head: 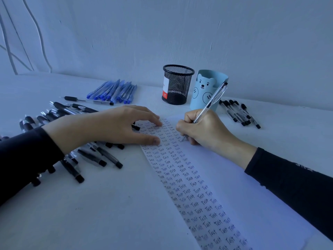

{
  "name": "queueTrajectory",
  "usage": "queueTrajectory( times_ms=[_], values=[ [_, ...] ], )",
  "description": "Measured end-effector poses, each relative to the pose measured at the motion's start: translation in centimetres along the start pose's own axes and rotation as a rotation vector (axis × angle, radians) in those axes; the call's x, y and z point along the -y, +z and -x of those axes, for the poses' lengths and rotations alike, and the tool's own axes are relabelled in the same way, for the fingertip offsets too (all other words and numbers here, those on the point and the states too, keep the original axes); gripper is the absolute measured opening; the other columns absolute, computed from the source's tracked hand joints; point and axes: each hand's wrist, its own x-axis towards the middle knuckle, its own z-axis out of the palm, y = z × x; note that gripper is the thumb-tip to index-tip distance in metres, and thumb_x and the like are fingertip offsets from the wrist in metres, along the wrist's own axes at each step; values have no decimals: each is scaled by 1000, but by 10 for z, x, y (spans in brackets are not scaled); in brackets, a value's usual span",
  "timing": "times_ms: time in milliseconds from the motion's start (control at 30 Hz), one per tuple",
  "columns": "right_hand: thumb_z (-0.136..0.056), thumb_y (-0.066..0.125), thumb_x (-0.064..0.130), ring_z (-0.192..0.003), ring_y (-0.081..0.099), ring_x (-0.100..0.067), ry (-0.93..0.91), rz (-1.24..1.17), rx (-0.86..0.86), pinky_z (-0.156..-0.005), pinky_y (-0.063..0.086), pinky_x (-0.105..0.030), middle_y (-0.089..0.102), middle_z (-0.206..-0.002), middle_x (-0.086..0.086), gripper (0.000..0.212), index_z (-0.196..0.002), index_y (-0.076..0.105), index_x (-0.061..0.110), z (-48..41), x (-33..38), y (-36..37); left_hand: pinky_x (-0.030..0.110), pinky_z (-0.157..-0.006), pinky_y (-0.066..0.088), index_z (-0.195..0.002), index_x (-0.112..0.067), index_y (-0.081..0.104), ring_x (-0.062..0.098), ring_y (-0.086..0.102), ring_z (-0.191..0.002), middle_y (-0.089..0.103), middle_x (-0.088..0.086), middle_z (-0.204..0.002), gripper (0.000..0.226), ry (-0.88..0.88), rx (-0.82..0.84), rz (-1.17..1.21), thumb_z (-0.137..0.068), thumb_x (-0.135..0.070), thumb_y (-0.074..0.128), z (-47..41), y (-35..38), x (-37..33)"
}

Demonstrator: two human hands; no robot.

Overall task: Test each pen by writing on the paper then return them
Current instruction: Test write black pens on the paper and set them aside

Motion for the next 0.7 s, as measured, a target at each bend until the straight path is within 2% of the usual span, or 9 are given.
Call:
queueTrajectory(
  times_ms=[133,267,367,467,533,567,633,700],
  values=[
    [-82,65,9,-43,44,-19,-14,13,1,-44,39,-21,53,-47,-17,35,-54,48,-2,1,0,-1,20,-105,30,-122,-58,51,-13,39,-124,43,-37,-134,66,1,-1,3,-64,-91,46,-1,0,0],
    [-91,57,18,-40,45,-9,33,-58,-28,-43,34,-17,56,-46,-2,39,-54,55,7,-1,3,-4,19,-103,30,-121,-59,50,-15,38,-124,43,-38,-132,65,2,1,7,-64,-91,47,0,0,1],
    [-94,54,24,-46,41,-12,38,-138,-75,-45,33,-19,57,-52,-1,46,-49,51,20,-3,6,-10,21,-107,31,-122,-58,51,-14,38,-125,43,-37,-134,65,7,-6,-1,-65,-90,47,-1,0,1],
    [-98,53,37,-39,37,-12,43,-218,-72,-41,32,-20,44,-42,0,28,-77,54,18,-4,11,-19,22,-108,31,-123,-58,50,-14,38,-126,43,-37,-134,65,9,-6,-12,-66,-90,46,-1,0,1],
    [-101,42,46,-37,31,-13,106,-371,-30,-41,26,-21,38,-40,0,33,-98,57,17,-7,13,-25,22,-108,31,-124,-58,49,-14,38,-125,43,-37,-134,64,12,-6,-20,-68,-90,47,0,0,1],
    [-103,37,45,-37,32,-14,128,-437,-11,-43,26,-23,40,-41,-1,36,-104,59,16,-8,15,-28,22,-108,32,-124,-59,49,-14,38,-125,42,-38,-134,64,12,-5,-21,-68,-89,47,0,0,1],
    [-105,35,37,-45,48,-16,164,-533,50,-48,37,-25,56,-51,-3,34,-106,61,15,-9,17,-33,25,-110,33,-124,-59,48,-13,38,-125,42,-38,-134,64,10,-3,-22,-68,-90,47,0,0,0],
    [-105,38,32,-66,64,-13,226,-689,164,-62,50,-23,72,-79,-4,32,-110,64,14,-10,19,-36,28,-111,35,-124,-59,48,-12,39,-126,42,-37,-136,66,9,-1,-25,-67,-91,47,-1,0,0]
  ],
)
